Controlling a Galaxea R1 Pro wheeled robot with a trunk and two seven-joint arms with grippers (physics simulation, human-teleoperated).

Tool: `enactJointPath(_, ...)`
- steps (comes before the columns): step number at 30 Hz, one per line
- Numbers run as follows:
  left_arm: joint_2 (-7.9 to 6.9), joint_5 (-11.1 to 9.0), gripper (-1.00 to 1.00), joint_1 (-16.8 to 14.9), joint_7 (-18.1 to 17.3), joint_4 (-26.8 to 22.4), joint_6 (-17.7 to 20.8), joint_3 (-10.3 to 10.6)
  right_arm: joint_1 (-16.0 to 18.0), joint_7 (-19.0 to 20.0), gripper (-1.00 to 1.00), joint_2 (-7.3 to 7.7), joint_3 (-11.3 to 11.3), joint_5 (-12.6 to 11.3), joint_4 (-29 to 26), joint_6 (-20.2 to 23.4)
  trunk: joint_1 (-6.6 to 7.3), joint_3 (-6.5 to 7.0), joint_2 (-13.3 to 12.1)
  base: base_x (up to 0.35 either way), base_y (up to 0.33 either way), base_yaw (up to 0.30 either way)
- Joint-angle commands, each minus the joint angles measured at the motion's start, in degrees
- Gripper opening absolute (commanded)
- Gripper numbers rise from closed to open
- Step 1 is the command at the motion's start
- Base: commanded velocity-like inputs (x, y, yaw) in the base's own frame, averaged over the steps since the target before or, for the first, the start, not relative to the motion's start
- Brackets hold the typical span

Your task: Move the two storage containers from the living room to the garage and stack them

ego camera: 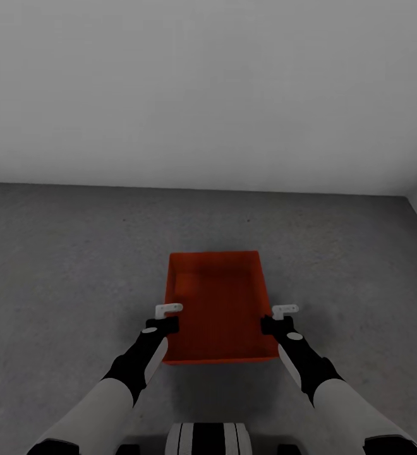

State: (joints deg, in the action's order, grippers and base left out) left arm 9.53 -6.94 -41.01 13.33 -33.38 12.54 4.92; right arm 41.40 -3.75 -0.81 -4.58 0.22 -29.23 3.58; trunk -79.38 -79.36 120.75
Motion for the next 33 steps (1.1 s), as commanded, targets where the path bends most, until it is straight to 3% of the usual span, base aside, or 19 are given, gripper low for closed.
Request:
enactJointPath(1,-0.12,-3.8,-1.00,0.0,1.0,-4.2,-0.7,-0.4,0.0,-1.0,-1.00,0.11,-0.2,-0.6,0.0,0.4,-0.22,-0.22,0.4,0.000,0.000,0.000)
enactJointPath(29,-0.12,-3.8,-1.00,0.0,1.0,-4.0,-0.7,-0.4,0.0,-1.0,-1.00,0.13,-0.2,-0.7,0.0,0.5,-0.66,-0.58,1.2,0.000,0.000,0.000)
enactJointPath(33,-0.12,-3.8,-1.00,0.0,1.0,-4.0,-0.7,-0.4,0.0,-1.0,-1.00,0.16,-0.2,-0.7,0.0,0.5,-1.54,-1.30,2.8,0.000,0.000,0.000)
